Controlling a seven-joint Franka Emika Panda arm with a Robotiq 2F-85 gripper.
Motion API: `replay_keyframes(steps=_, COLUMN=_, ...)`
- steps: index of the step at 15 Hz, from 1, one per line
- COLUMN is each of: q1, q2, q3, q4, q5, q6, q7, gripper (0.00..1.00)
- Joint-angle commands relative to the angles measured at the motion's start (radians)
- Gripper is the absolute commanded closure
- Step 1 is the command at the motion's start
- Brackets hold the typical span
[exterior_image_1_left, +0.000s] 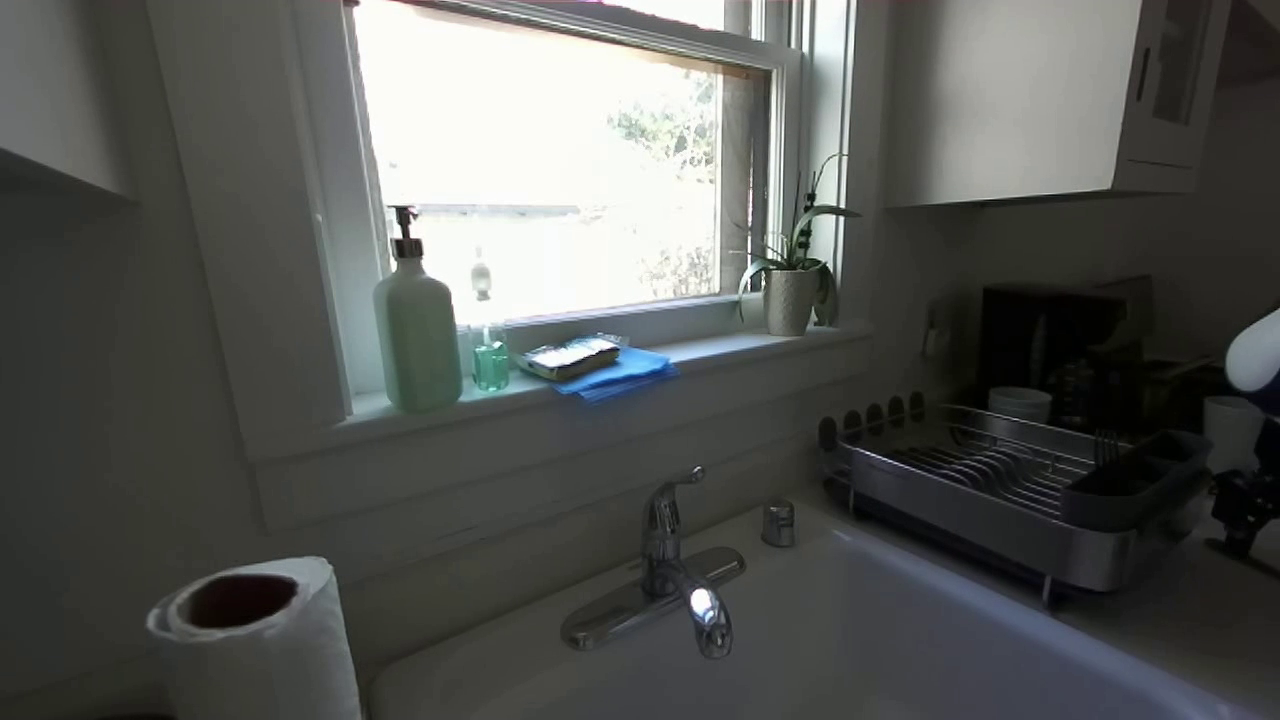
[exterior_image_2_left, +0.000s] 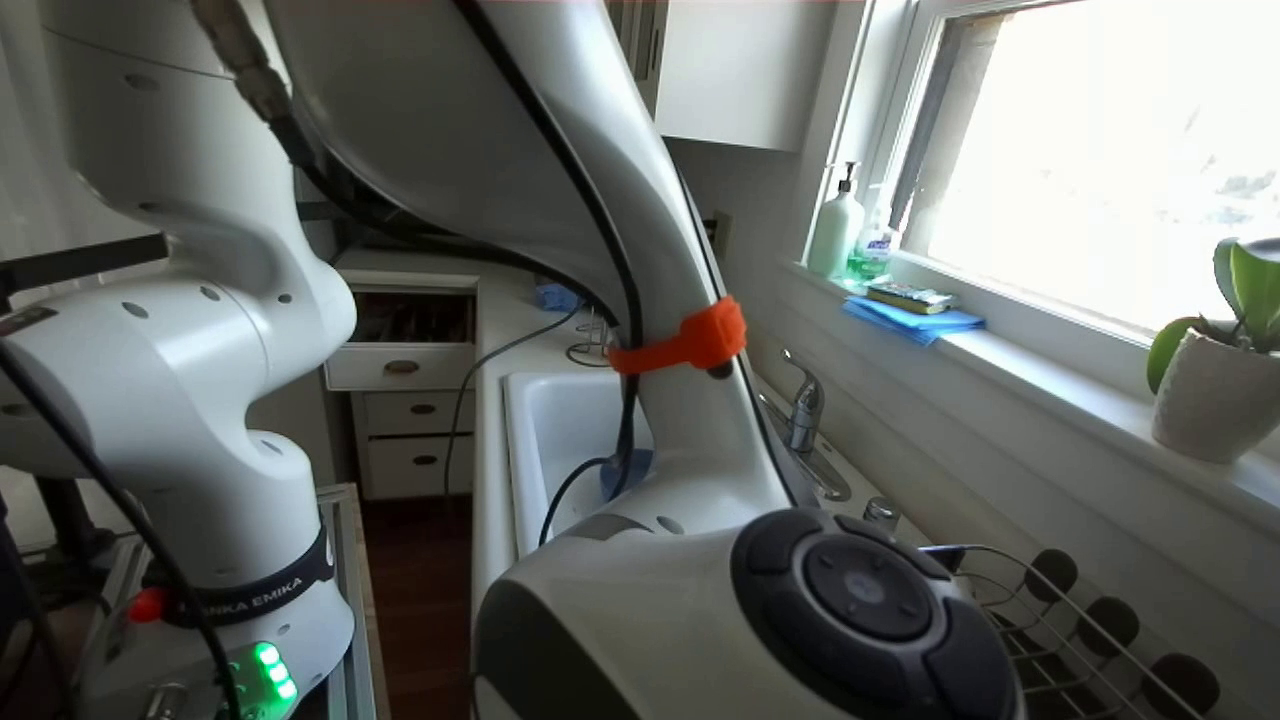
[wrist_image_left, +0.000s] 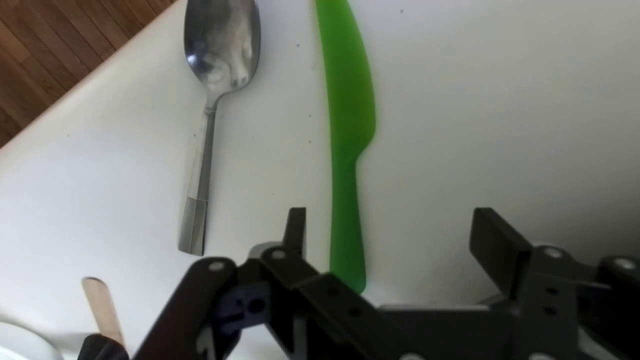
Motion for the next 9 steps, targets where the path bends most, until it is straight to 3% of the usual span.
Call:
replay_keyframes(steps=1, q1=-0.002, q2=0.041, q3=-0.005, q4=0.018, q5=-0.024, q6=-0.025, q7=0.012, gripper=0.00)
replay_keyframes(steps=5, q1=-0.026, q2=0.057, q3=0.010, q4=0.015, q5=0.001, q6=-0.011, q7=-0.010, gripper=0.02)
replay_keyframes(steps=7, q1=-0.031, q2=0.070, q3=0.009, q4=0.021, q5=-0.003, q6=-0.006, q7=-0.007, gripper=0.26)
replay_keyframes(steps=9, q1=-0.038, q2=0.078, q3=0.014, q4=0.026, q5=0.000, q6=-0.007, q7=-0.009, gripper=0.38)
